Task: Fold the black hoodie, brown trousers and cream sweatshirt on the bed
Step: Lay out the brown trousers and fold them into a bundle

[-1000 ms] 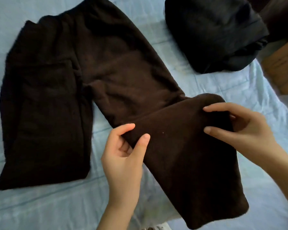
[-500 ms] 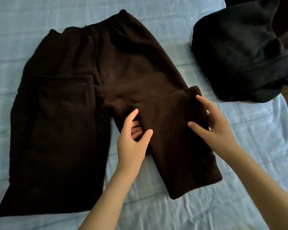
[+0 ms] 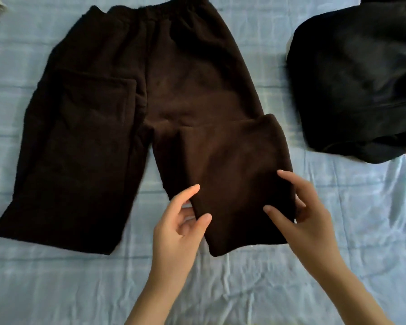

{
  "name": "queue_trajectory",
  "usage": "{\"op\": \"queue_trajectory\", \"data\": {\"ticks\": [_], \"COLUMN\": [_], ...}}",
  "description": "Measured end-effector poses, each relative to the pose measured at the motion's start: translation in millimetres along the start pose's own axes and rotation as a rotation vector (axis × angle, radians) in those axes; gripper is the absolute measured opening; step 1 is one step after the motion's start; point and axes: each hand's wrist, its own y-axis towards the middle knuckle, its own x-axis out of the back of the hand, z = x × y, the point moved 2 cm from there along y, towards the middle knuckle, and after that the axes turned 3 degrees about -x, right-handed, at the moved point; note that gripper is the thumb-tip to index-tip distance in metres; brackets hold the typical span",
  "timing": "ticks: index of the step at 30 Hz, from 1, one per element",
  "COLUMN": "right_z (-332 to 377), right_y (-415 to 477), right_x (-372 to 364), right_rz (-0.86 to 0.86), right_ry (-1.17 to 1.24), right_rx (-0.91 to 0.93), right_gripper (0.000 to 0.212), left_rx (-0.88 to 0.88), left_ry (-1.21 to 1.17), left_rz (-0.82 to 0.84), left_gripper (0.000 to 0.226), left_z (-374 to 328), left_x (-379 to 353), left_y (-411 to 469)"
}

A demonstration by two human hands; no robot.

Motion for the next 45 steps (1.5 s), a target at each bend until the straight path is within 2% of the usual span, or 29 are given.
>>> {"op": "queue_trajectory", "data": {"ticks": [7, 10, 12, 15, 18, 20, 22, 25, 27, 29, 33, 36, 40, 45], "right_z": [62.1, 76.7, 84.0, 83.3, 68.7, 62.2, 57.3, 41.5, 28.0, 15.5, -4.4, -3.3, 2.4, -23.8], "right_y": [99.8, 159.4, 201.9, 251.9, 271.7, 268.9, 254.7, 227.6, 208.4, 184.2, 151.3, 142.2, 119.1, 70.9], "right_x": [-6.5, -24.5, -37.2, -57.2, -63.6, -57.8, -52.0, -40.5, -34.3, -32.6, -32.7, -27.3, -1.1, 18.1], "right_rz": [-0.009, -0.027, -0.022, 0.137, 0.331, 0.343, 0.327, 0.174, 0.017, -0.067, -0.048, -0.085, -0.076, 0.089], "right_ry": [0.035, 0.071, 0.076, 0.058, 0.265, 0.362, 0.335, 0.127, -0.141, -0.383, -0.398, -0.424, -0.240, -0.148], "right_rx": [0.214, 0.233, 0.251, 0.160, 0.070, 0.030, 0.015, 0.123, 0.175, 0.180, 0.013, -0.066, -0.078, -0.203], "right_gripper": [0.070, 0.065, 0.063, 0.062, 0.046, 0.037, 0.036, 0.044, 0.044, 0.048, 0.049, 0.037, 0.010, 0.013], "left_rx": [-0.150, -0.228, -0.218, -0.070, -0.007, -0.024, -0.037, -0.062, -0.095, -0.079, 0.013, 0.090, 0.096, 0.232], "left_ry": [-0.067, -0.080, -0.072, -0.062, -0.038, -0.028, -0.019, 0.059, 0.219, 0.406, 0.657, 0.636, 0.366, 0.268], "left_rz": [-0.191, -0.244, -0.238, -0.116, -0.024, 0.001, 0.021, -0.038, -0.175, -0.271, -0.273, -0.320, -0.366, -0.278], "left_gripper": [0.051, 0.047, 0.048, 0.054, 0.048, 0.045, 0.045, 0.048, 0.055, 0.052, 0.049, 0.047, 0.025, 0.039], "left_z": [-52.3, -61.2, -60.8, -47.4, -27.9, -18.7, -12.7, -12.0, -8.7, -3.1, 8.4, 11.3, 8.4, 35.4], "left_x": [-1.8, 1.1, -0.1, -7.9, -11.0, -9.8, -7.4, -6.9, -7.1, -13.2, -24.5, -16.8, -3.3, 0.0], "left_y": [89.0, 145.1, 183.8, 228.6, 241.2, 234.9, 225.4, 210.9, 193.8, 168.1, 115.7, 98.0, 64.0, 9.6]}}
